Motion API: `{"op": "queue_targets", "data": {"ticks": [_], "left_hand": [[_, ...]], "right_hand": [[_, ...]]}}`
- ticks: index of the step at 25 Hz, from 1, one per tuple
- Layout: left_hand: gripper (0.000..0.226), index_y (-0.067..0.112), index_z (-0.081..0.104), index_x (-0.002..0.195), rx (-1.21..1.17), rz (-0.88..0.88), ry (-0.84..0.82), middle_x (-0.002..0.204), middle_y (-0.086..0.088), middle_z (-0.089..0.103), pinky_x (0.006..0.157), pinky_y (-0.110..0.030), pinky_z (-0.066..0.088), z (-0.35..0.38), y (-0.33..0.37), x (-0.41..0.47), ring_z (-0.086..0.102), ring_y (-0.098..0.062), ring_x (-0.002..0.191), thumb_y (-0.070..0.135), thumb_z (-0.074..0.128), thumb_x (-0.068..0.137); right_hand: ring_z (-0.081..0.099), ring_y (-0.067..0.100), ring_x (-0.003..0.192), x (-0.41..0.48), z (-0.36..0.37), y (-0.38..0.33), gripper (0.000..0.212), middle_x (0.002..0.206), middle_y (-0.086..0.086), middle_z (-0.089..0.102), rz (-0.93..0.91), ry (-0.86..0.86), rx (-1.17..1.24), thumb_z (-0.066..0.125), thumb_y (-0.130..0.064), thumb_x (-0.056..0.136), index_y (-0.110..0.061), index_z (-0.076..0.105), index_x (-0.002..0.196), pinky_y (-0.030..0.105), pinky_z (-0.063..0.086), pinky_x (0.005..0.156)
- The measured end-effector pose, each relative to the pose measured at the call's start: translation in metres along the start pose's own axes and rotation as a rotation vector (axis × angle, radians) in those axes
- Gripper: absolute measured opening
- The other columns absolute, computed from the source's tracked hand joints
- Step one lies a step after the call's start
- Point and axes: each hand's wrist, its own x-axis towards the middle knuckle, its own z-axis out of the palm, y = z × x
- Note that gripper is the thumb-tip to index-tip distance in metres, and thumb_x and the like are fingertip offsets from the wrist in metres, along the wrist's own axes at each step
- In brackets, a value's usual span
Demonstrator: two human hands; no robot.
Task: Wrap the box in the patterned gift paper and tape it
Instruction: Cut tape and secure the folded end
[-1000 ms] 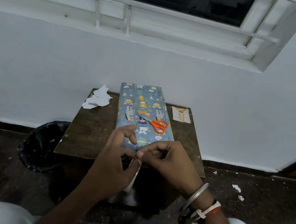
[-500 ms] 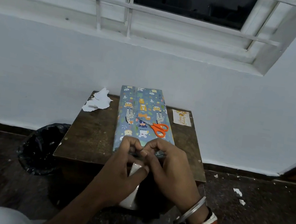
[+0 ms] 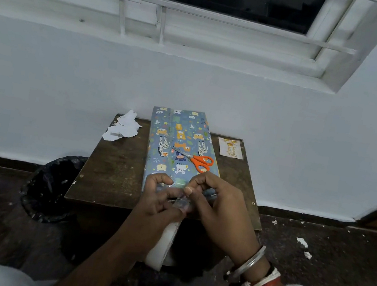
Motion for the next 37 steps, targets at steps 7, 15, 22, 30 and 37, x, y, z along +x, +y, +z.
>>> {"op": "queue_targets", "data": {"ticks": [7,15,22,30,37], "left_hand": [[0.055,0.023,0.039,0.121,0.048,-0.031,0.081,0.105,0.001,0.079,0.074,-0.022,0.058,0.004,0.002,-0.001,0.076,-0.015,0.094,-0.02,0.057,0.09],[0.053,0.021,0.042,0.121,0.005,-0.12,0.145,0.104,-0.008,0.079,0.075,-0.028,0.057,-0.002,0.004,-0.001,0.076,-0.017,0.091,-0.014,0.063,0.089],[0.049,0.022,0.051,0.133,0.018,-0.076,0.064,0.112,-0.01,0.077,0.09,-0.029,0.058,-0.008,0.02,-0.002,0.073,-0.021,0.105,-0.002,0.062,0.091],[0.065,0.025,0.06,0.136,-0.002,-0.057,-0.058,0.122,-0.008,0.074,0.096,-0.024,0.055,-0.02,0.028,0.004,0.068,-0.021,0.119,0.005,0.07,0.074],[0.054,0.023,0.067,0.13,0.041,-0.065,-0.099,0.125,-0.002,0.073,0.082,-0.016,0.053,-0.025,0.03,0.006,0.071,-0.006,0.102,0.003,0.069,0.08]], "right_hand": [[0.068,0.013,0.069,0.003,0.003,0.007,0.008,0.078,-0.009,0.072,0.087,0.04,-0.005,0.075,-0.021,0.092,-0.026,0.075,0.085,0.029,0.054,0.067],[0.068,0.001,0.064,0.009,0.006,0.002,0.029,0.067,-0.011,0.072,0.184,0.145,-0.072,0.09,-0.031,0.074,-0.025,0.066,0.089,0.013,0.05,0.06],[0.071,0.016,0.09,0.047,-0.005,0.033,0.023,0.103,-0.011,0.075,0.137,0.186,-0.432,0.066,-0.038,0.094,-0.035,0.063,0.117,0.04,0.058,0.079],[0.065,0.025,0.115,0.075,-0.006,0.041,0.048,0.124,0.0,0.072,0.222,-0.034,-0.586,0.07,-0.028,0.091,-0.029,0.064,0.138,0.037,0.052,0.099],[0.068,0.025,0.098,0.062,-0.006,0.036,0.036,0.103,-0.006,0.073,0.219,0.008,-0.679,0.071,-0.043,0.083,-0.033,0.066,0.117,0.041,0.058,0.082]]}}
